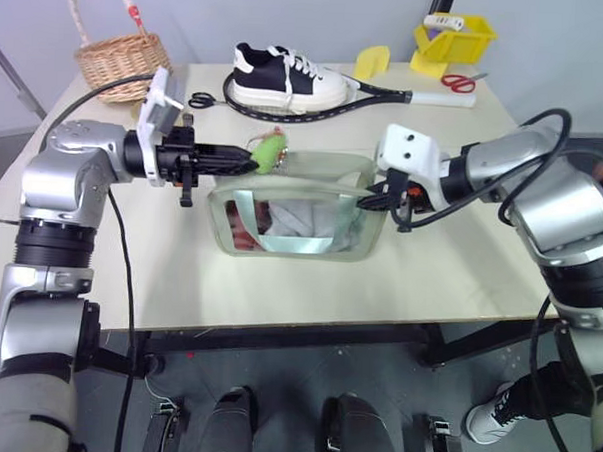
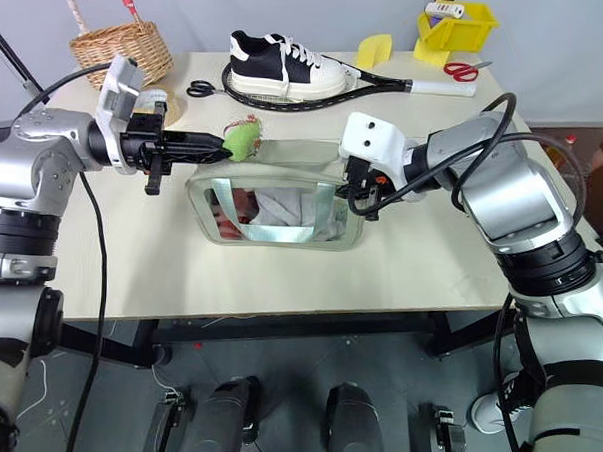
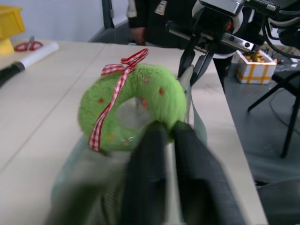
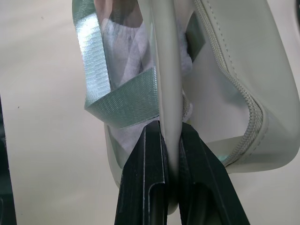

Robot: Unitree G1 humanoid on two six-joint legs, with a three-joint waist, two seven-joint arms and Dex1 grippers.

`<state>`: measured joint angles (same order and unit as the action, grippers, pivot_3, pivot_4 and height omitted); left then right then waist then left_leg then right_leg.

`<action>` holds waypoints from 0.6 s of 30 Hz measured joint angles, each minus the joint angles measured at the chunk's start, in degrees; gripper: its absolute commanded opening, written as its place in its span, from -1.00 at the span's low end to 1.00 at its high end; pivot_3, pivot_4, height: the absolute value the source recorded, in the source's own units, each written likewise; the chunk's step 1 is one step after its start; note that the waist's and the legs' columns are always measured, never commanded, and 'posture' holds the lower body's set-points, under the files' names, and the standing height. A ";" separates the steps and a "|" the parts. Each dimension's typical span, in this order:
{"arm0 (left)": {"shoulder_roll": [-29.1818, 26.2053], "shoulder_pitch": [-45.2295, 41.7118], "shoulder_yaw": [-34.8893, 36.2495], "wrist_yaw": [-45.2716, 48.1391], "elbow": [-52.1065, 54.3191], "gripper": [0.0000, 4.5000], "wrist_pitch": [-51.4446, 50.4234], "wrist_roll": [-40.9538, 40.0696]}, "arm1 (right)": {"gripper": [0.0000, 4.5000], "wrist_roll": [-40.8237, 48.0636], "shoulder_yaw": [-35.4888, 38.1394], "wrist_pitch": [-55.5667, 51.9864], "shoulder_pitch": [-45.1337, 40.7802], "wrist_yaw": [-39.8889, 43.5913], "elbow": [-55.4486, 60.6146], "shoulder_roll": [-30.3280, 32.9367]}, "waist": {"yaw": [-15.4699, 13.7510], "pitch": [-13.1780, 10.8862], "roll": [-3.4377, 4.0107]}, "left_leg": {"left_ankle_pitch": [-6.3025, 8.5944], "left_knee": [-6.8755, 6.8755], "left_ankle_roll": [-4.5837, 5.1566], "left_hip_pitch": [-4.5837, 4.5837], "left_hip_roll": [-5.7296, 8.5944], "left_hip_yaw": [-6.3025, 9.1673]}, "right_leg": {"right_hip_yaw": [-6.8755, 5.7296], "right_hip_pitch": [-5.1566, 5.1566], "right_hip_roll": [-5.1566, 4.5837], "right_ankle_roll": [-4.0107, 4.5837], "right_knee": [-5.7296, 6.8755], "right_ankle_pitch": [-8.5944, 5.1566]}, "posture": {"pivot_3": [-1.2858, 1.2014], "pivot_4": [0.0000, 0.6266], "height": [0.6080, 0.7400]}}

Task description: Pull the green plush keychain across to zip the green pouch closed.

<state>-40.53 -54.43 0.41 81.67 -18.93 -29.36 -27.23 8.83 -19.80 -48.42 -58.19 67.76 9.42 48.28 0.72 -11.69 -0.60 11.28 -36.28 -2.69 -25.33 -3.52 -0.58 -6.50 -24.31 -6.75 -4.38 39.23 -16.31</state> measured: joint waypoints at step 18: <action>-9.84 9.29 -0.29 1.40 3.35 0.25 1.82 4.05 | -1.00 0.49 0.00 -0.07 0.00 -1.04 -0.22 -0.29 | -0.21 0.00 0.00 | 0.00 -0.01 0.00 0.00 -0.04 -0.05 | 0.04 -0.01 0.02 0.03 0.00 0.02 | 0.03 -0.52 1.00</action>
<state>-50.37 -45.14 0.12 83.07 -15.58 -27.55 -23.19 9.31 -19.80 -48.49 -58.18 66.72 9.20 47.98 0.50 -11.69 -0.60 11.28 -36.29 -2.68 -25.33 -3.56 -0.63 -6.46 -24.32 -6.74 -4.35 39.24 -16.29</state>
